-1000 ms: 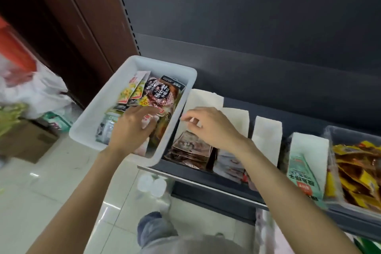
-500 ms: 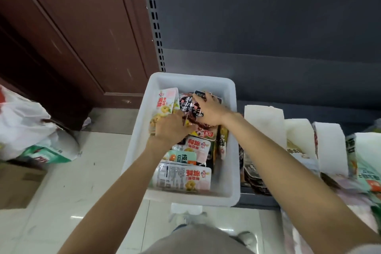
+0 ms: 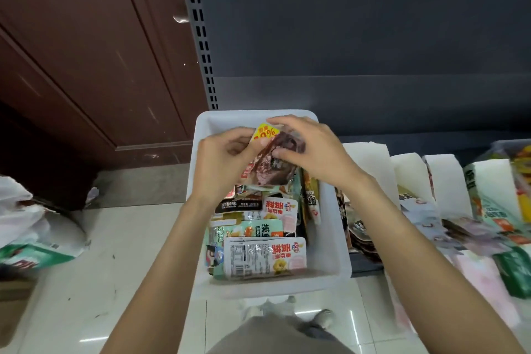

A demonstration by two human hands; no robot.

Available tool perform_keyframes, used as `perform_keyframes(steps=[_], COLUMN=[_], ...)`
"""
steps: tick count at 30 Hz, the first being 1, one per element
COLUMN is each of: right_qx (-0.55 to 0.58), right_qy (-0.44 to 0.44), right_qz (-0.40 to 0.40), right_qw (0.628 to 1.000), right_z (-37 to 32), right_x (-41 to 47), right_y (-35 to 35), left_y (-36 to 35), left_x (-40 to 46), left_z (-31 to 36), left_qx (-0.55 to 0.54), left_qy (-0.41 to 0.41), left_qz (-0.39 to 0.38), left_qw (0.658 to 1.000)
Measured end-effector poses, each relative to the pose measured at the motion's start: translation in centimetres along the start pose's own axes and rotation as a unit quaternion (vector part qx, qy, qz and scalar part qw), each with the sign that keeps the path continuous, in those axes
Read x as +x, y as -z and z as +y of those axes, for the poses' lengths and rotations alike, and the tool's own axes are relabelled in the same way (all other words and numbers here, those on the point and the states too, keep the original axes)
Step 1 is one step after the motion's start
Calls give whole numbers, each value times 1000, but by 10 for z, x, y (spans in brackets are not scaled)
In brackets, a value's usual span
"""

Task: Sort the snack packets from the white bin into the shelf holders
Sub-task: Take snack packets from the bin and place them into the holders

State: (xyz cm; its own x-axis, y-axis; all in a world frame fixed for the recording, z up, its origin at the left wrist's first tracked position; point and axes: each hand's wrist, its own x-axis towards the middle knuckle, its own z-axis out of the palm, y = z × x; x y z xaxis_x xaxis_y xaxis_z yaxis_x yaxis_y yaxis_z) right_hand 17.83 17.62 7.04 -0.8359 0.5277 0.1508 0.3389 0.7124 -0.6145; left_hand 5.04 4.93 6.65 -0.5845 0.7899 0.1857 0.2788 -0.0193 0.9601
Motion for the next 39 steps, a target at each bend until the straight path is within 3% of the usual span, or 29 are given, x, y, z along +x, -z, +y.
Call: perform_keyframes(steps=[4, 8, 10, 12, 16, 21, 26, 28, 31, 34, 36, 39], right_qx=[161, 331, 353, 354, 264, 19, -72, -90, -149, -214, -226, -227], right_qy=[-62, -116, -130, -145, -162, -118, -76, -64, -39, -63, -103, -105], right_qz=[77, 231, 283, 304, 306, 265, 272, 239, 151, 80, 24, -41], right_qw=[982, 908, 882, 873, 900, 957, 957, 965, 977, 972, 968, 967], right_z=[-6, 11, 25, 41, 76, 112, 114, 116, 121, 127, 129, 126], right_x=[-38, -91, -118, -140, -172, -202, -208, -208, -204, -203, -203, -202], right_y=[19, 40, 50, 56, 62, 67, 78, 77, 67, 55, 47, 42], left_y=[-7, -37, -65, -97, -142, -160, -168, -168, -164, -159, -156, -146], left_x=[-1, -7, -14, -21, -31, -52, -63, -63, -64, -71, -76, -80], left_z=[29, 31, 29, 26, 11, -12, -7, -11, -28, -37, -39, -38], left_qx=[-54, -61, -37, -3, 92, 163, 197, 233, 367, 411, 392, 316], left_qy=[-34, 23, 5, -29, -122, -175, -209, -210, -224, -221, -213, -193], left_qz=[-18, -129, -185, -193, -141, -126, -143, -139, -189, -274, -312, -327], left_qw=[998, 990, 982, 981, 978, 963, 947, 939, 883, 841, 839, 869])
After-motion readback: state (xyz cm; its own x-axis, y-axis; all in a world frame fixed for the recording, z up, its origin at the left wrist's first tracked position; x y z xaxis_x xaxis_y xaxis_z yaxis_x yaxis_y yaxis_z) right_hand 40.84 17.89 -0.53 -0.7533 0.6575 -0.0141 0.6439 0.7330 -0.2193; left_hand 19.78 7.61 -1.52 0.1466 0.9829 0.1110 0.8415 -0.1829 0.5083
